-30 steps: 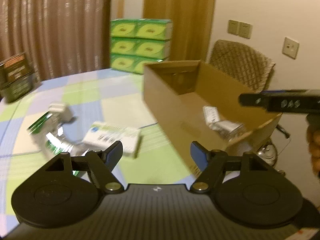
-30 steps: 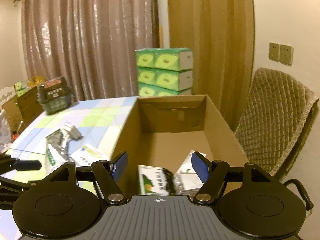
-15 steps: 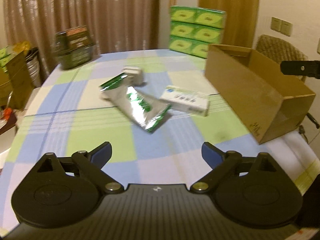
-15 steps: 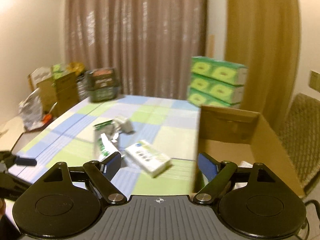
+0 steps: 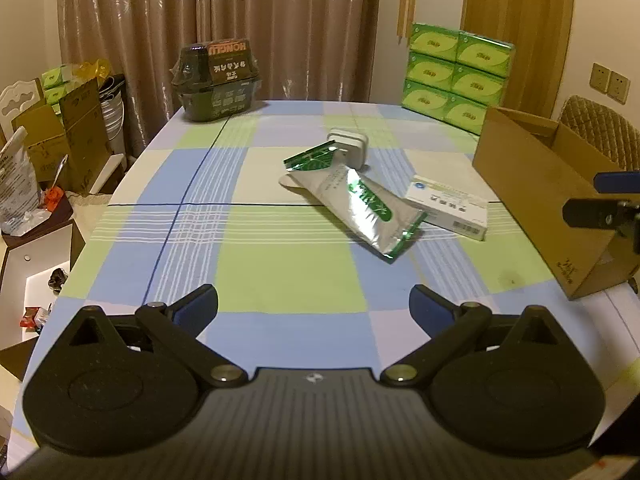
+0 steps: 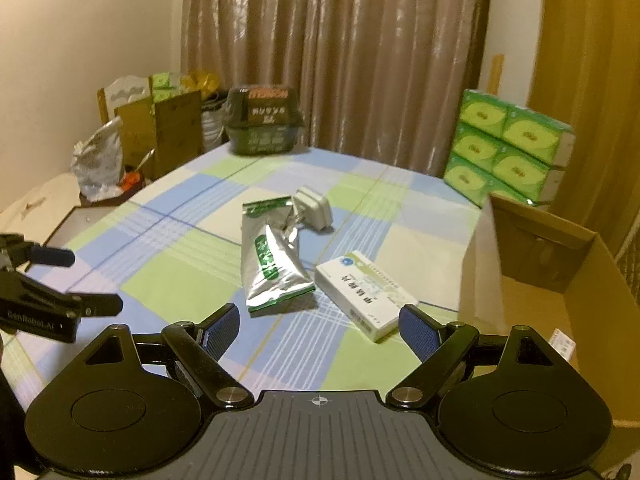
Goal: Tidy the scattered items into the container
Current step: 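Move both tools back over the table toward the silver pouch, then close the left tool on the silver-and-green pouch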
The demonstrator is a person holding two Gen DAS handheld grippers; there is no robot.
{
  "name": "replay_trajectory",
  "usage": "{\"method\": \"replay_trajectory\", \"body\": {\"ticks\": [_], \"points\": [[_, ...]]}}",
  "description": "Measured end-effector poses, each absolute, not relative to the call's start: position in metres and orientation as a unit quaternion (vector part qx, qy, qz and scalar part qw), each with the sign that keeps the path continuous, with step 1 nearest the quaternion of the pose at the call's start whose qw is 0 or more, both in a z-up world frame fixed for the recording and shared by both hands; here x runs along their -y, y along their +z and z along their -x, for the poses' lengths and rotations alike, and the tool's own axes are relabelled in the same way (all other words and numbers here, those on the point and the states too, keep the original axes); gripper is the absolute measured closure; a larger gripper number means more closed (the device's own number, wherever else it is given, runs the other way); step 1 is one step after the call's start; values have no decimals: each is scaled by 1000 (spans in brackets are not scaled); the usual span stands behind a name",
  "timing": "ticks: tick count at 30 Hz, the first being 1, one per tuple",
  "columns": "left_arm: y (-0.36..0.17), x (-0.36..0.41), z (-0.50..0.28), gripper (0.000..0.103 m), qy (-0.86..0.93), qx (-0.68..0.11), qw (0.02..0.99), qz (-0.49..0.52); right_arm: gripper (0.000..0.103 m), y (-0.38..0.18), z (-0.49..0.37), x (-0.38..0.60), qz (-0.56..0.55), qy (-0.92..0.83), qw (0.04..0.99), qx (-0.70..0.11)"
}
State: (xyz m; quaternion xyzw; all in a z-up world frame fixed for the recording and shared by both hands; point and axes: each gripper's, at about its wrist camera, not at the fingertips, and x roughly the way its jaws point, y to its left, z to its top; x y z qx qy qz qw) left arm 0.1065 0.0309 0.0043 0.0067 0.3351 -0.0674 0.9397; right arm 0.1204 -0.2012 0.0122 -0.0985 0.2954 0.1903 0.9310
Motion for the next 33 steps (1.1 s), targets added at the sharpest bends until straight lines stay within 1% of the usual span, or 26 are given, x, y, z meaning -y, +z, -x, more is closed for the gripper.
{"method": "replay_trajectory", "body": {"ticks": [7,8,9,11,25,33], "points": [[-3,-37,-134,3,-70,-344,937,-3,18,-20,-152,182,115,206,919,-316],[-4,-37,-138,3,-71,-344,936,-1,15,-26,-158,177,119,211,916,-320],[-5,-38,-143,3,-72,-345,936,0,11,-30,-163,174,122,216,914,-322],[-9,-39,-152,2,-74,-349,934,3,8,-39,-173,167,127,225,910,-324],[-41,-53,-224,2,-76,-363,928,27,8,-94,-240,126,170,249,897,-323],[-55,-60,-240,2,-74,-369,926,32,9,-111,-254,112,180,254,894,-322]]}}
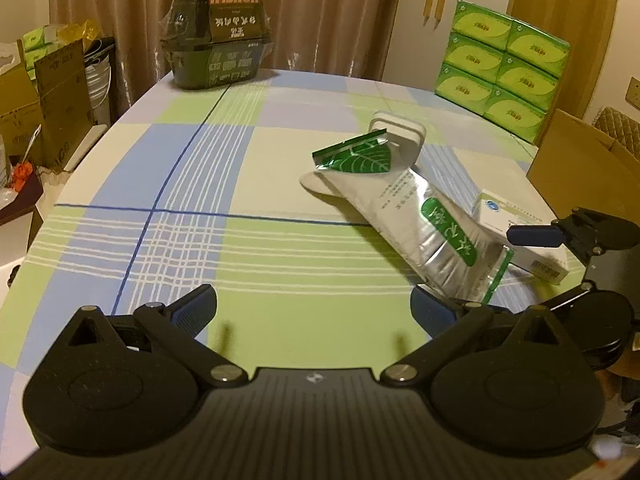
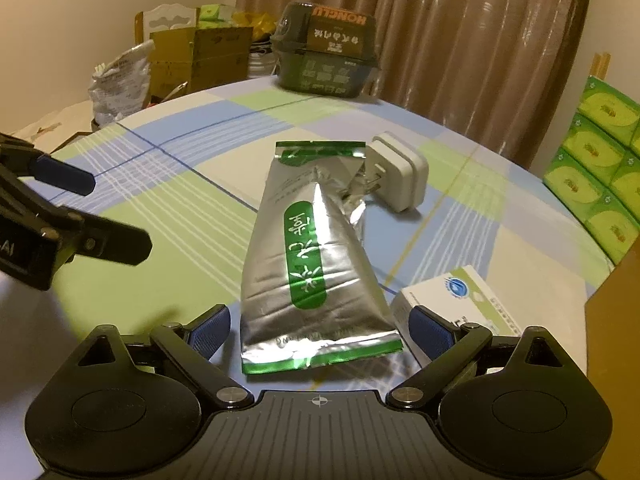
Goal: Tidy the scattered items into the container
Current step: 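Close the left tool on the silver-and-green pouch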
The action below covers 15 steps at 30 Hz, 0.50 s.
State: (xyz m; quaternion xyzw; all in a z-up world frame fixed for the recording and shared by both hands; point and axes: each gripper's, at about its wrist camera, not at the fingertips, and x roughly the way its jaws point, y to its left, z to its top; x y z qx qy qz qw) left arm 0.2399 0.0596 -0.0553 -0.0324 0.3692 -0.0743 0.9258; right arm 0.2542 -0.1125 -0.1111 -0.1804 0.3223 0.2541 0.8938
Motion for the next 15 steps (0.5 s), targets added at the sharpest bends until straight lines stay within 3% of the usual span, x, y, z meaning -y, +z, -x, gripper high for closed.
{"method": "replay_trajectory", "body": {"ticks": [2,6,15], "points": [[-58,-61,-240,2,-73,-371,925,35,10,-113,-256,110,182,254,893,-325],[-60,-64,-237,2,-72,-373,924,35,24,-114,-259,108,172,241,894,-337],[-52,-75,-223,2,-62,-372,925,51,26,-92,-230,113,80,203,899,-381]]}}
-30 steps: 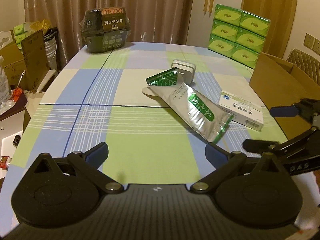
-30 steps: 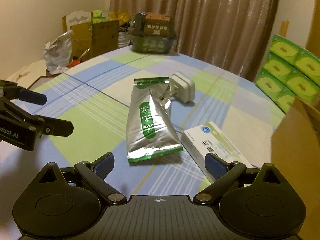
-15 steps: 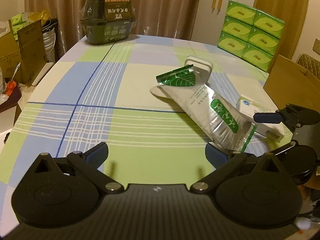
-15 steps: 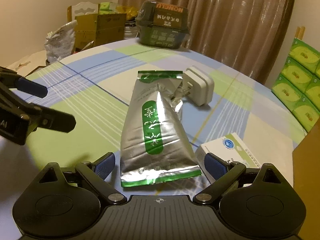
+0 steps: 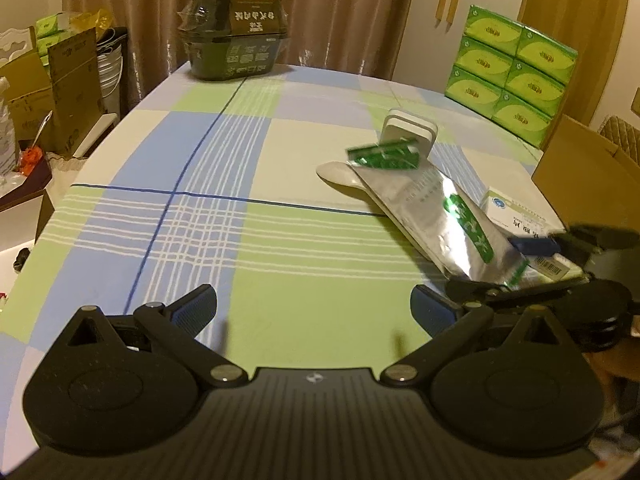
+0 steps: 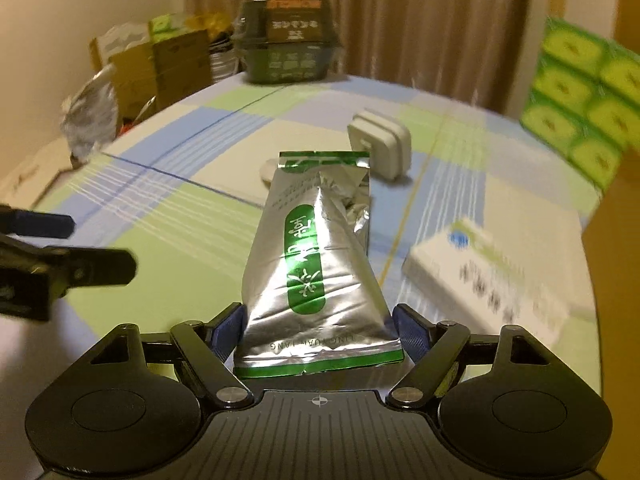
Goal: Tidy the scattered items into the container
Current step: 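Close the left tool on the silver-and-green pouch, then lift the pouch with the left tool while the right tool grasps the white medicine box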
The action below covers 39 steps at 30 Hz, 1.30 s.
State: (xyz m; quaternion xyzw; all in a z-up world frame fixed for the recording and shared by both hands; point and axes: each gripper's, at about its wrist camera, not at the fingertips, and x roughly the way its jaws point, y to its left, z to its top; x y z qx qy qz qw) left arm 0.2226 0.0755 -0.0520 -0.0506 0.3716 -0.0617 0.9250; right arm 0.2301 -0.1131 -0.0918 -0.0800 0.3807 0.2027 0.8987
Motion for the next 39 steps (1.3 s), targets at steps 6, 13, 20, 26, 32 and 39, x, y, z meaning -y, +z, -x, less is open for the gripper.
{"method": "replay_trajectory", "body": {"ticks": [6,13,20,26,32,39], "points": [[-38,-81,-206,2,-59,-368,925,67,14,-79,-177,110,51,261,883,-386],[-25,-67,-190,2,-81,-373,922,68,7,-69,-146,137,86,249,894,-363],[-38,-23,-209,2,-119,-409,901,76,7,-75,-148,183,86,192,903,-374],[-57,10,-231,2,-138,-442,884,68,7,-81,-151,209,73,167,909,-375],[-58,29,-250,4,-192,-434,880,-3,7,-84,-153,213,68,161,913,-369],[-62,35,-270,23,-196,-461,862,-77,7,-88,-156,213,67,163,913,-367]]}}
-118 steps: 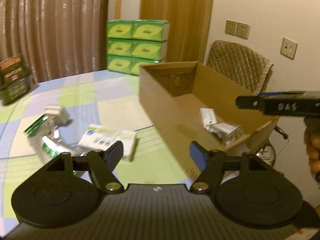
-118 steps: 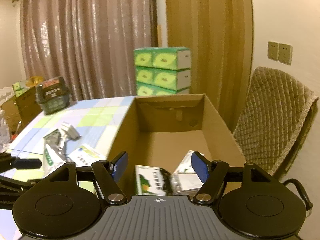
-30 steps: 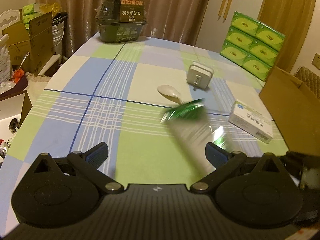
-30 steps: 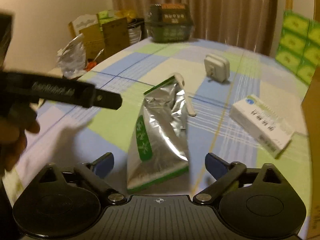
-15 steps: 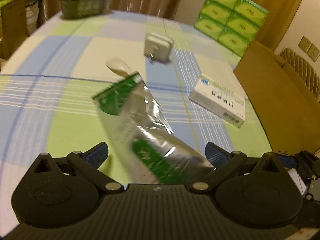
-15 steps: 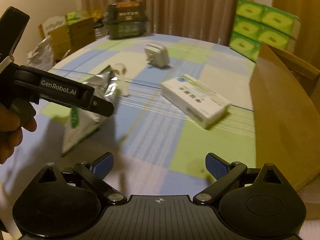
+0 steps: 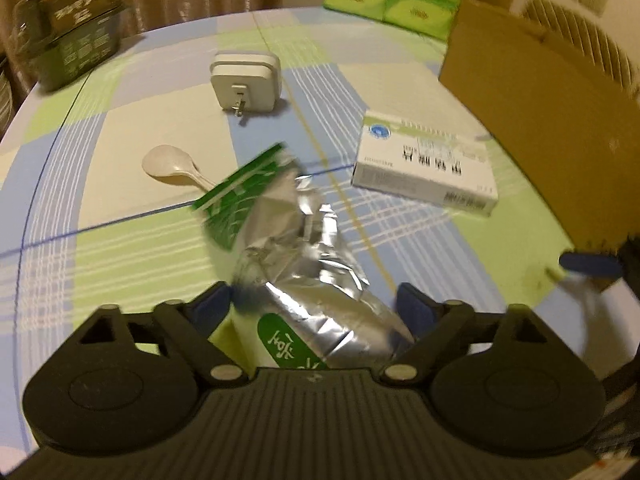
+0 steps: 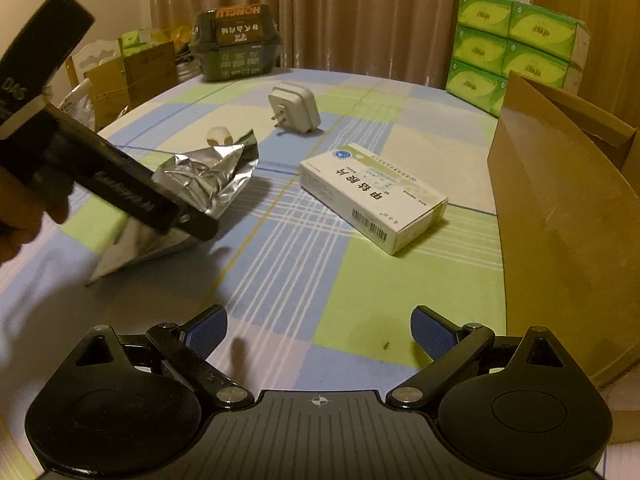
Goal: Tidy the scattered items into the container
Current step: 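Lift the pouch with the left tool while the right tool grasps the white medicine box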
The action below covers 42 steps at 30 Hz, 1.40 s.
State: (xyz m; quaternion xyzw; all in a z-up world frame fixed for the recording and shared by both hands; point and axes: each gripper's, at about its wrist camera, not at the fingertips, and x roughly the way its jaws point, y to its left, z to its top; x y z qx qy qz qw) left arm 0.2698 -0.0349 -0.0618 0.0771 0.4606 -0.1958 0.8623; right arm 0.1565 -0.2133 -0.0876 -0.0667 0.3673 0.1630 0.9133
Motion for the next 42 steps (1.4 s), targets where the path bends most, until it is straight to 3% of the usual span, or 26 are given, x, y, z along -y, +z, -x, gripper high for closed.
{"method": "replay_trajectory", "body": {"ticks": [5,17,23,31,37,42], "points": [[-58,24,-262,37,-232,-474,841,-119,7,-82,-155,215,65,161,919,-355],[-58,31,-256,32,-250,-481,816,-198,7,-72,-204,206,134,155,926,-318],[-55,17,-259,44,-258,-485,816,-179,7,-78,-244,190,178,157,921,-308],[-54,4,-251,44,-258,-482,819,-174,7,-99,-300,188,187,132,905,-359],[-56,1,-247,42,-254,-474,828,-161,8,-102,-314,204,123,118,899,-404],[-57,0,-245,40,-248,-474,832,-149,32,-91,-292,212,76,114,894,-426]]}}
